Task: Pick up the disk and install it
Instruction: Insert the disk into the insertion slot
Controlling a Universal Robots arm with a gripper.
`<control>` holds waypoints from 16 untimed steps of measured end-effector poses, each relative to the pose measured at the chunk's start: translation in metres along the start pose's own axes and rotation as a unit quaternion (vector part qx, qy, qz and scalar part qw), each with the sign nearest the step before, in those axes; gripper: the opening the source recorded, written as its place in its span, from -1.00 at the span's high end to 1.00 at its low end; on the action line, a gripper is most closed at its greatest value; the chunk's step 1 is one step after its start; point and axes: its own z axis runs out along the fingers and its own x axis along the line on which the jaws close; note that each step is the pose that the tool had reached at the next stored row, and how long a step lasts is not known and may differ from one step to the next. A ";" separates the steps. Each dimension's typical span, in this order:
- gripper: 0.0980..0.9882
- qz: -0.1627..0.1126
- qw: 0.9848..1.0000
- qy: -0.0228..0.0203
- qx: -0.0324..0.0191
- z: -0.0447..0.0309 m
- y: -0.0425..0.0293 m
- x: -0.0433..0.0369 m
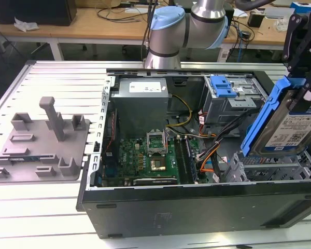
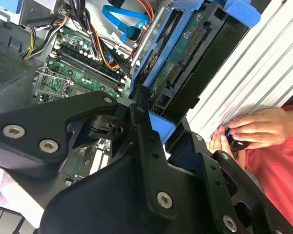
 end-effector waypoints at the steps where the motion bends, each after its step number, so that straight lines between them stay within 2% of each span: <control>1: 0.40 0.000 1.000 0.000 0.000 0.0005 0.0000 0.0000; 16: 0.40 0.000 1.000 0.000 0.000 0.0075 0.0001 -0.0002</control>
